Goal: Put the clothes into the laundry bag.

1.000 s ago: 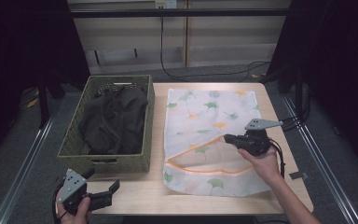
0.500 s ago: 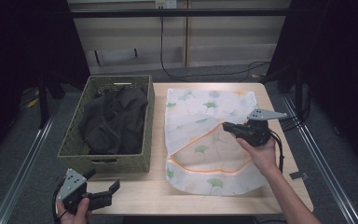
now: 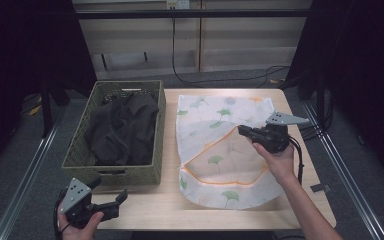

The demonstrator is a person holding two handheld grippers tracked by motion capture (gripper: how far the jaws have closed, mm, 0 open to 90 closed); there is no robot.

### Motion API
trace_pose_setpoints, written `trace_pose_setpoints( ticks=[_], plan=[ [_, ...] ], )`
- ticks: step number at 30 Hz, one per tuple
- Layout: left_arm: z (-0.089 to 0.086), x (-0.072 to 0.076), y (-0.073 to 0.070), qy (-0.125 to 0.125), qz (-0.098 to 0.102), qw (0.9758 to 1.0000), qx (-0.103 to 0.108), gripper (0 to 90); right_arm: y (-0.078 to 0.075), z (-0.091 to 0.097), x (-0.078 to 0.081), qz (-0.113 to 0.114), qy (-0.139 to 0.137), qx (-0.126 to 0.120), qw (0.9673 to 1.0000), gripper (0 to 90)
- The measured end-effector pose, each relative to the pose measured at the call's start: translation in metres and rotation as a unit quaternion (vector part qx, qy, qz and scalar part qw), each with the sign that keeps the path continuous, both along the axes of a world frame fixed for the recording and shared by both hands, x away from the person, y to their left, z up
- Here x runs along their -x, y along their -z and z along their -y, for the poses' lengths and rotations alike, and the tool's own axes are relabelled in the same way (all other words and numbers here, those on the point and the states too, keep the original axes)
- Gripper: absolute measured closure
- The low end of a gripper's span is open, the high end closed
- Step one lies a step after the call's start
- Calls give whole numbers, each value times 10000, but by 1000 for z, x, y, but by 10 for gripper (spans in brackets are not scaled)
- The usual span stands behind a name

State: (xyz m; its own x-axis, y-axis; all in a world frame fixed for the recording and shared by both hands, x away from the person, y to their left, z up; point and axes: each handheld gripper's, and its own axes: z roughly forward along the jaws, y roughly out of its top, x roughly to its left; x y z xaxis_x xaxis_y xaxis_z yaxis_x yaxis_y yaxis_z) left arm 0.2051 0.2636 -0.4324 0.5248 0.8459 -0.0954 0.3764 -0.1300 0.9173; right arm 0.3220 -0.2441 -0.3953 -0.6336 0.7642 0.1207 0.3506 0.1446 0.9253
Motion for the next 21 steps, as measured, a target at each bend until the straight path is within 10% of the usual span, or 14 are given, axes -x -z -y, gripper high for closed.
trace_pose_setpoints(
  ticks=[8, 21],
  plan=[
    [8, -30, -33, 24, 48, 9996, -268, 26, 3, 0, -1, -32, -16, 2, 10000, 891],
    [11, -73, -56, 166, -132, 9997, -86, 98, 5, -2, -1, -76, -64, 42, 9999, 891]
  ],
)
